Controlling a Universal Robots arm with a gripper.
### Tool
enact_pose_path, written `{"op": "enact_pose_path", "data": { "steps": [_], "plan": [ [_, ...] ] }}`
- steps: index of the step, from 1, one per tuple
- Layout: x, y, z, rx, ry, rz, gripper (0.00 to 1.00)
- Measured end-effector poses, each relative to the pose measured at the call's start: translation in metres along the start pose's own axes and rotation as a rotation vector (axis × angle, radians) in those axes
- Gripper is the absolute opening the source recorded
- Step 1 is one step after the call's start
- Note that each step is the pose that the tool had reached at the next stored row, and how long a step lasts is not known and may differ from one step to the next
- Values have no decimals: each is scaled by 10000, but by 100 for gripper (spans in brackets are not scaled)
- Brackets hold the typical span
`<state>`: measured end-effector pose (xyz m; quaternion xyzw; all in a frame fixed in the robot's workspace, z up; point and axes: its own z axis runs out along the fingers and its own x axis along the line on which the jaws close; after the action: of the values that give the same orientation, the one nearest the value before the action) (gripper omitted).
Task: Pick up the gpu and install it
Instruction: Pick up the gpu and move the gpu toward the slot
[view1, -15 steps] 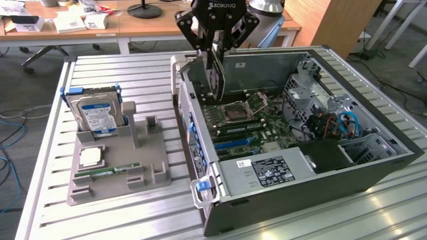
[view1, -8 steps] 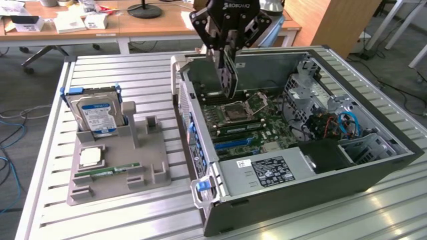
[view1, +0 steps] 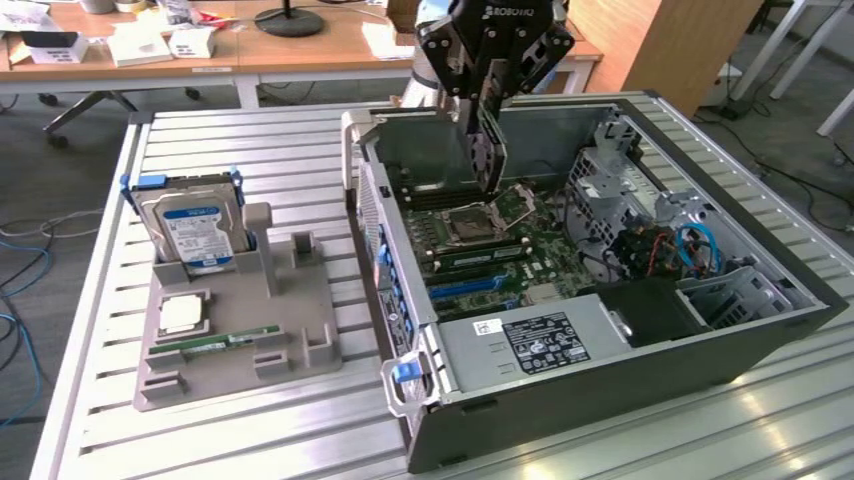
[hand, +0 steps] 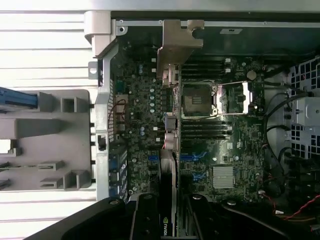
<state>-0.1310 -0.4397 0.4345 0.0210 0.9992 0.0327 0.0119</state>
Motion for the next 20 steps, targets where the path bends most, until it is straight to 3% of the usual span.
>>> {"op": "enact_pose_path", "data": {
  "steps": [20],
  "plan": [
    [-597, 25, 15, -91, 3, 1, 26]
  ]
}}
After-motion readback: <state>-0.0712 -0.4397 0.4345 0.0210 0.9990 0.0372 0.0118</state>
